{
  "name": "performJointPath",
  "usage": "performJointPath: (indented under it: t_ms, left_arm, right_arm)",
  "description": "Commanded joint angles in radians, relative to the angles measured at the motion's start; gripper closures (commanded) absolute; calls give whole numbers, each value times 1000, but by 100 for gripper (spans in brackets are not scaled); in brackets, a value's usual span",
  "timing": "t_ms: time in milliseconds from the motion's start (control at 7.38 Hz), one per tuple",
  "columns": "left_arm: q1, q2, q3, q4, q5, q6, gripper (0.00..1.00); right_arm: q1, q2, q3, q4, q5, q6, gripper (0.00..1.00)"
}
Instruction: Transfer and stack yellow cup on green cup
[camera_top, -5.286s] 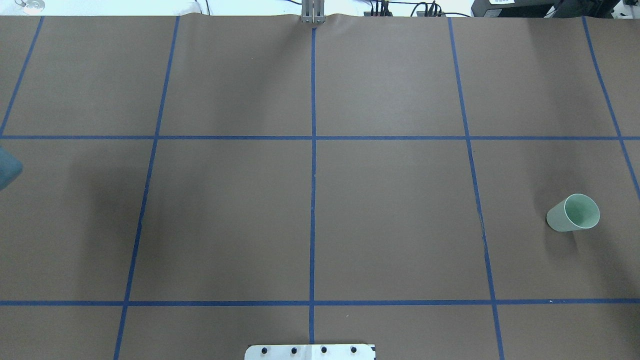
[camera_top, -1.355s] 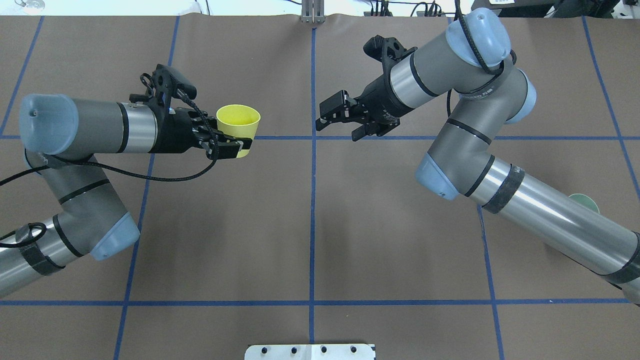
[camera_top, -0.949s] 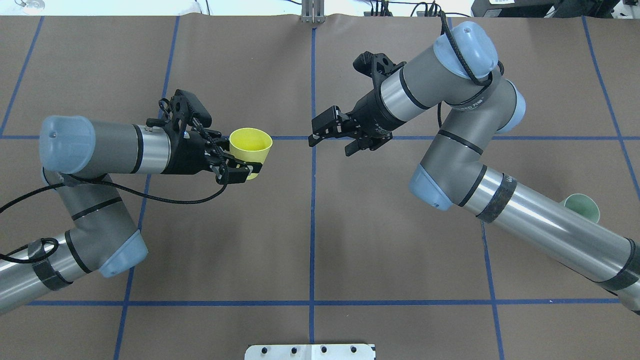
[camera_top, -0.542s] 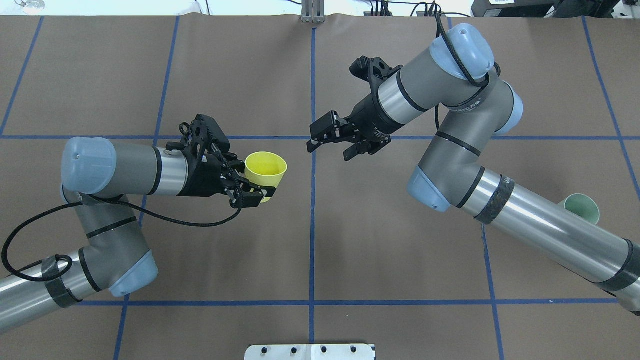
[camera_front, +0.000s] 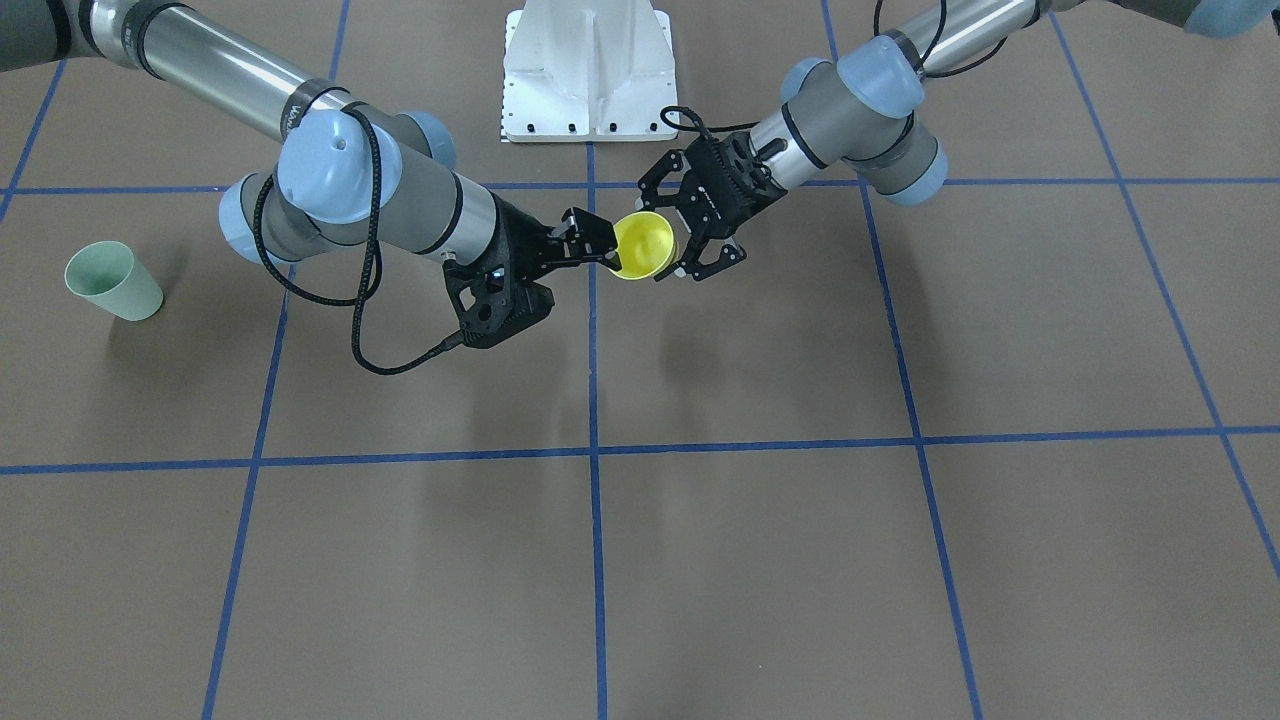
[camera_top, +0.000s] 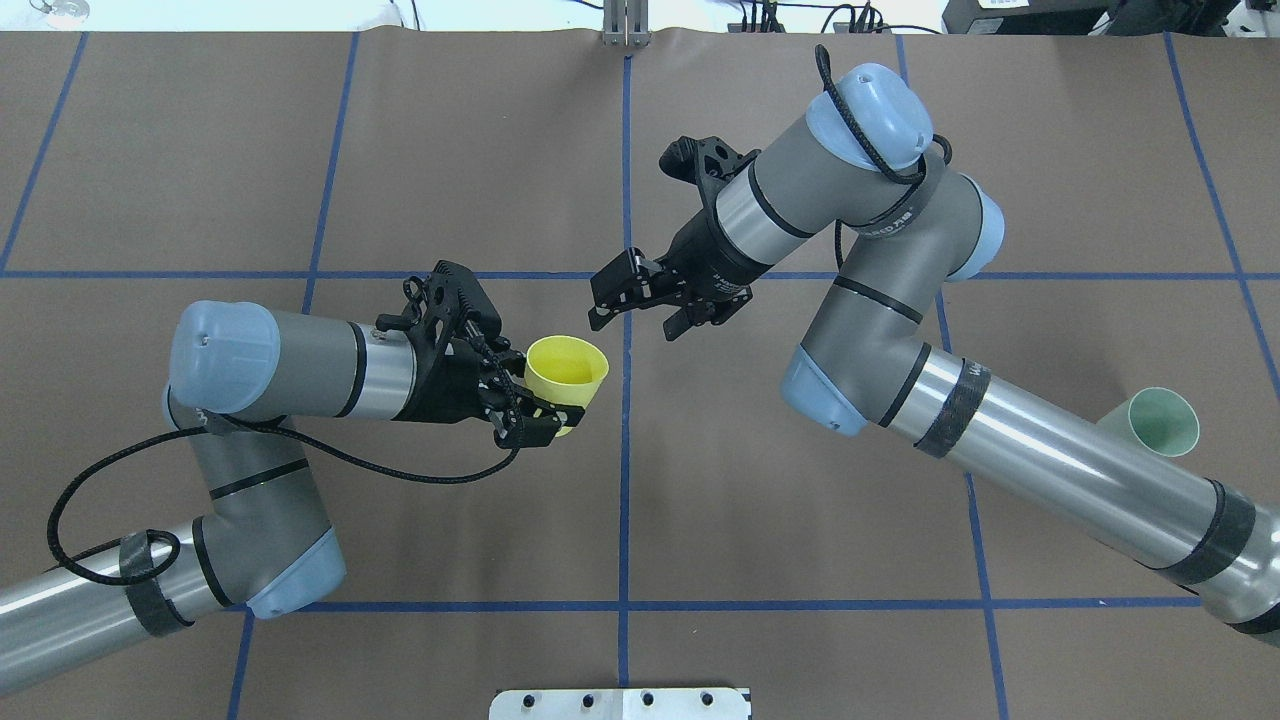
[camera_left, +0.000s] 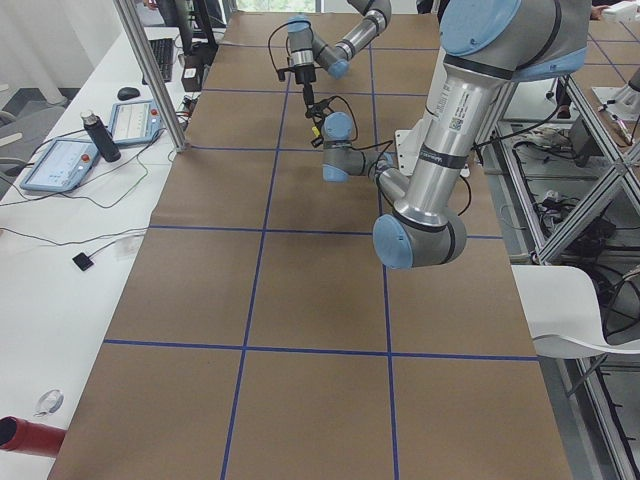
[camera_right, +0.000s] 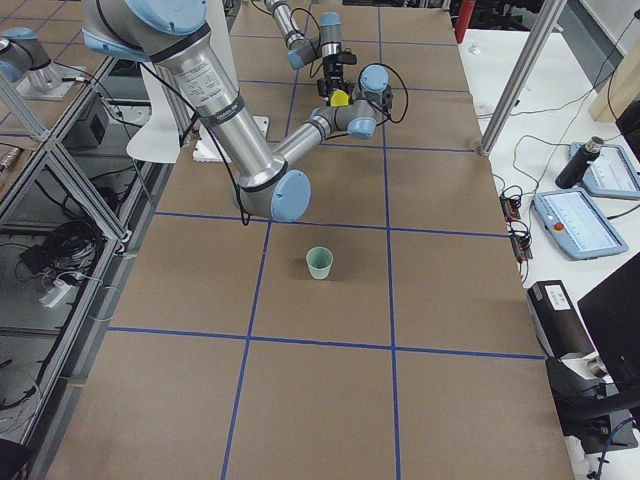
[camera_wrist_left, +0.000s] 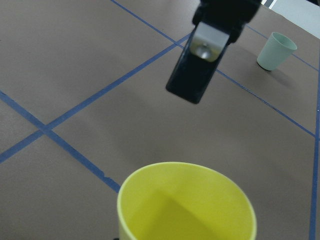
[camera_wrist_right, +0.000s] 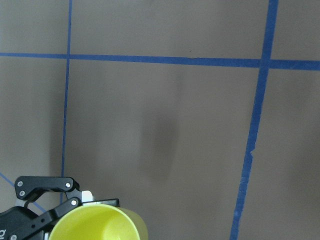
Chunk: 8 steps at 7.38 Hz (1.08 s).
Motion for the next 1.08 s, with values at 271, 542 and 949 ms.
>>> performJointPath:
  t_ms: [271, 542, 949]
  left_arm:
    - [2, -13, 15, -3, -3, 2, 95]
    - [2, -22, 26, -3, -3, 0, 95]
    - [2, -26, 28, -3, -3, 0, 95]
  right_arm:
    - [-22, 0, 6, -46, 34, -38, 6]
    - [-34, -6, 4, -46, 34, -38, 17]
    - [-54, -11, 9, -46, 34, -37, 25]
